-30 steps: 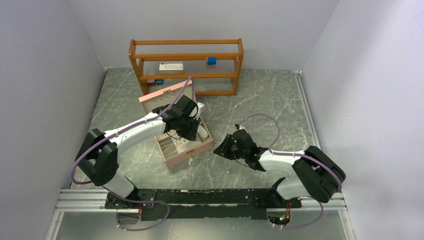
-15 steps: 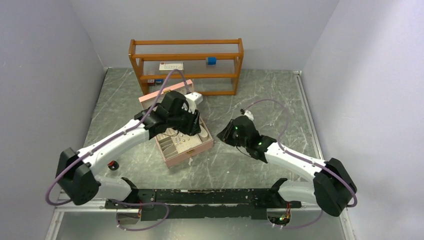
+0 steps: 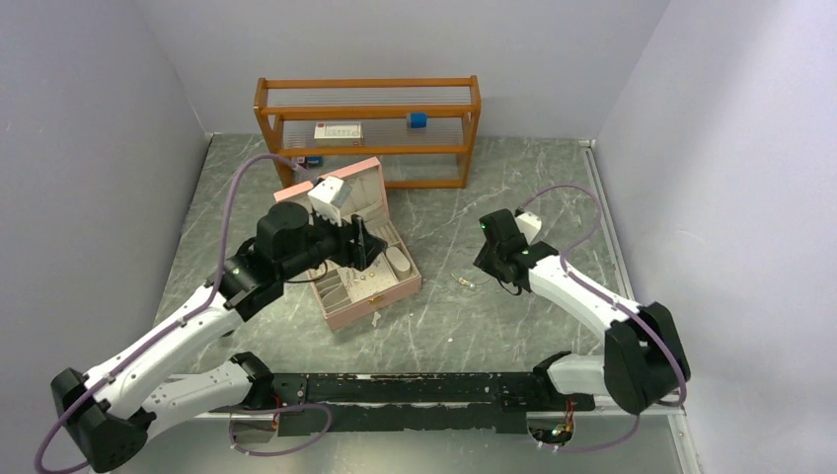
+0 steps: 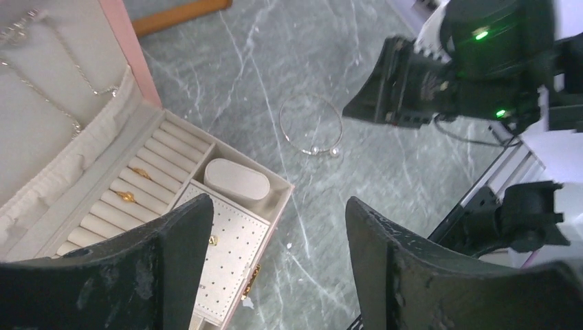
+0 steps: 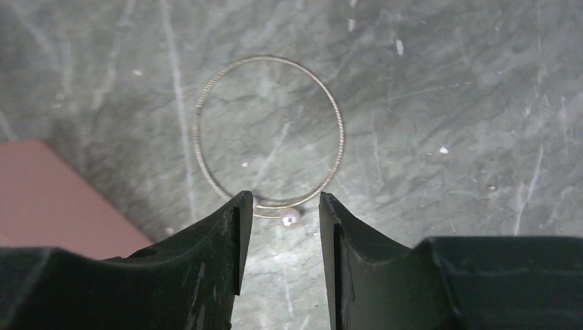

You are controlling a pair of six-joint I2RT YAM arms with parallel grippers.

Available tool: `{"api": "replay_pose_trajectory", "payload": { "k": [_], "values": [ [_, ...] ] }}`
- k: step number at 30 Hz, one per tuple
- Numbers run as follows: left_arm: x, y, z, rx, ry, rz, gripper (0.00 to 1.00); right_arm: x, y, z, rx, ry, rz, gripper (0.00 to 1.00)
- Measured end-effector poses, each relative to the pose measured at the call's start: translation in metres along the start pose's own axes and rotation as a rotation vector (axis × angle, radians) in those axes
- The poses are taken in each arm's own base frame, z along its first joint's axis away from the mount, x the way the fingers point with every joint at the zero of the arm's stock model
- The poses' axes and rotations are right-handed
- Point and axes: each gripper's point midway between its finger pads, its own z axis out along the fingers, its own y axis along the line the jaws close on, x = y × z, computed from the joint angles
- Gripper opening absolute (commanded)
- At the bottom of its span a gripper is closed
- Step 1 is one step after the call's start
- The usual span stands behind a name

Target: Organize the mixed jewelry

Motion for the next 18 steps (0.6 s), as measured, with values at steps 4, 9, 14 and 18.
{"api": "replay_pose_trajectory", "payload": {
  "k": [4,9,14,18],
  "values": [
    [-0.015,0.000,-0.014,-0.009,-0.090,-0.007,0.80,0.017,-0.014,0.016,0.090,0.076,-0.035,0.44],
    [-0.021,0.008,-0.022,-0.045,-0.150,-0.008,0.79,0.037,-0.028,0.030,0.187,0.153,-0.068,0.42],
    [-0.020,0.013,-0.021,-0.068,-0.161,-0.009,0.78,0.045,-0.027,0.035,0.230,0.177,-0.081,0.39],
    [-0.016,0.017,-0.020,-0.083,-0.155,-0.010,0.77,0.048,-0.023,0.037,0.244,0.188,-0.086,0.35]
  ]
}}
